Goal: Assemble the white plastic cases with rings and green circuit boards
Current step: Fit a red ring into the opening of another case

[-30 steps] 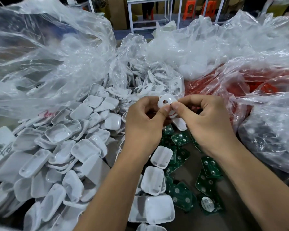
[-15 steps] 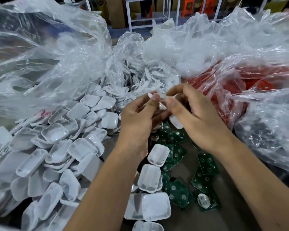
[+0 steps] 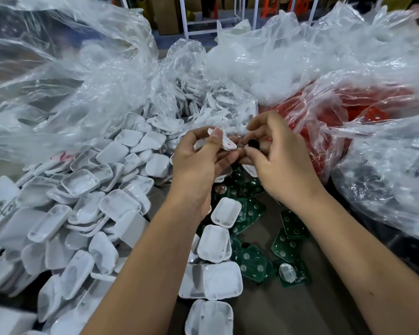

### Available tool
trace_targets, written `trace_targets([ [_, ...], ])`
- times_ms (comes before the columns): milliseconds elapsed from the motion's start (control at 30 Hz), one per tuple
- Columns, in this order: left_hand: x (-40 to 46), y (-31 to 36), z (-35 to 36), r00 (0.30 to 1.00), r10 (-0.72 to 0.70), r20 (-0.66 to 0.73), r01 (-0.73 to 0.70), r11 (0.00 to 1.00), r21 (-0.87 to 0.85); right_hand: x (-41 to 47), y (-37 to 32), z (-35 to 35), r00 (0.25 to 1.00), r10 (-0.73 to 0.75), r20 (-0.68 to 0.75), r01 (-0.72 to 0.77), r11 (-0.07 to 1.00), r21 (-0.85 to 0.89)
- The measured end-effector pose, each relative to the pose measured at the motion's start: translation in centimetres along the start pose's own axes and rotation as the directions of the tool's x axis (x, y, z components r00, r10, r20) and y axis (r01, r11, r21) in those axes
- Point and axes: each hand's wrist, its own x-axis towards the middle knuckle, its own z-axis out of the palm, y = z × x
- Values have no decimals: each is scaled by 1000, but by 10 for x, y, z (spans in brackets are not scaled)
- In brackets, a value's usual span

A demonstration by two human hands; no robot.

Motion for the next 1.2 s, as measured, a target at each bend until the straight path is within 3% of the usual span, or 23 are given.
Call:
trace_targets([
  [167,-2,5,-1,999,-37,12,37,999,-30,2,0,-4,982,82,-169,-66,993,98],
  [267,-3,6,0,998,-67,-23,66,997,-39,3,0,-7,975,112,-193,-90,989,120],
  [500,-2,5,0,995,-89,-49,89,996,1,3,3,-3,990,109,-95,-108,994,13],
  [700,-3,5,1,998,-33,-58,42,986,161,3,-4,-9,983,172,67,-183,961,208],
  [867,-4,11,1,995,49,-83,-30,976,213,-4,-8,-15,976,210,59,-216,883,417],
  [1200,-15,10,-4,978,204,-42,-173,906,386,-18,-9,-12,998,65,4,-61,916,398],
])
